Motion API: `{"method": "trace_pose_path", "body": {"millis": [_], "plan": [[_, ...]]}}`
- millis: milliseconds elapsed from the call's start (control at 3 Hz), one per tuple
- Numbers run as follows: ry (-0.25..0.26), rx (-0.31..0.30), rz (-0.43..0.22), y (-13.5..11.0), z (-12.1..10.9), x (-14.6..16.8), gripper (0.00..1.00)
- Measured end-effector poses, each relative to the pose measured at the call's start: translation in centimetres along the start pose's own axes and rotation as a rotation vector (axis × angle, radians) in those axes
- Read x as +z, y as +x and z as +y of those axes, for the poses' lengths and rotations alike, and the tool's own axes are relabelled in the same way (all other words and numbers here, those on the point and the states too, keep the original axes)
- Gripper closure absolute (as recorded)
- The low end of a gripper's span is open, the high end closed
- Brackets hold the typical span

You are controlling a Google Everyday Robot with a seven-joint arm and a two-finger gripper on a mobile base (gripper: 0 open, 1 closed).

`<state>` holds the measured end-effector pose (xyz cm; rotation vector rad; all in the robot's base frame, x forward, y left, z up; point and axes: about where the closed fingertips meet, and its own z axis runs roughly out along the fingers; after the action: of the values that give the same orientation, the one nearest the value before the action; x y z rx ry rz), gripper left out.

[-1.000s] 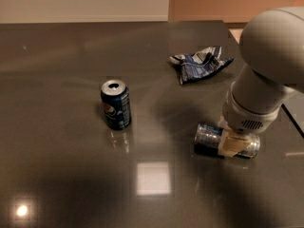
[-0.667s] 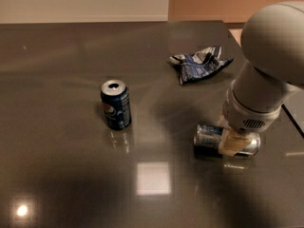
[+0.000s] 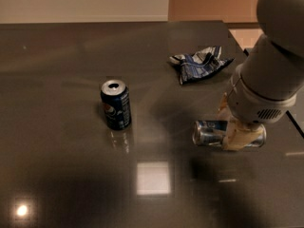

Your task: Pick redbull can

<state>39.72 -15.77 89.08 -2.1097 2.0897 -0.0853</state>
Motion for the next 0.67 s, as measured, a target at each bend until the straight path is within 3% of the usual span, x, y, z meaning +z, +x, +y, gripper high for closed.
{"method": "trace_pose_path", "body": {"millis": [667], "plan": [[0.005, -0.209, -0.002, -1.4, 0.4, -4.6, 1.0]]}}
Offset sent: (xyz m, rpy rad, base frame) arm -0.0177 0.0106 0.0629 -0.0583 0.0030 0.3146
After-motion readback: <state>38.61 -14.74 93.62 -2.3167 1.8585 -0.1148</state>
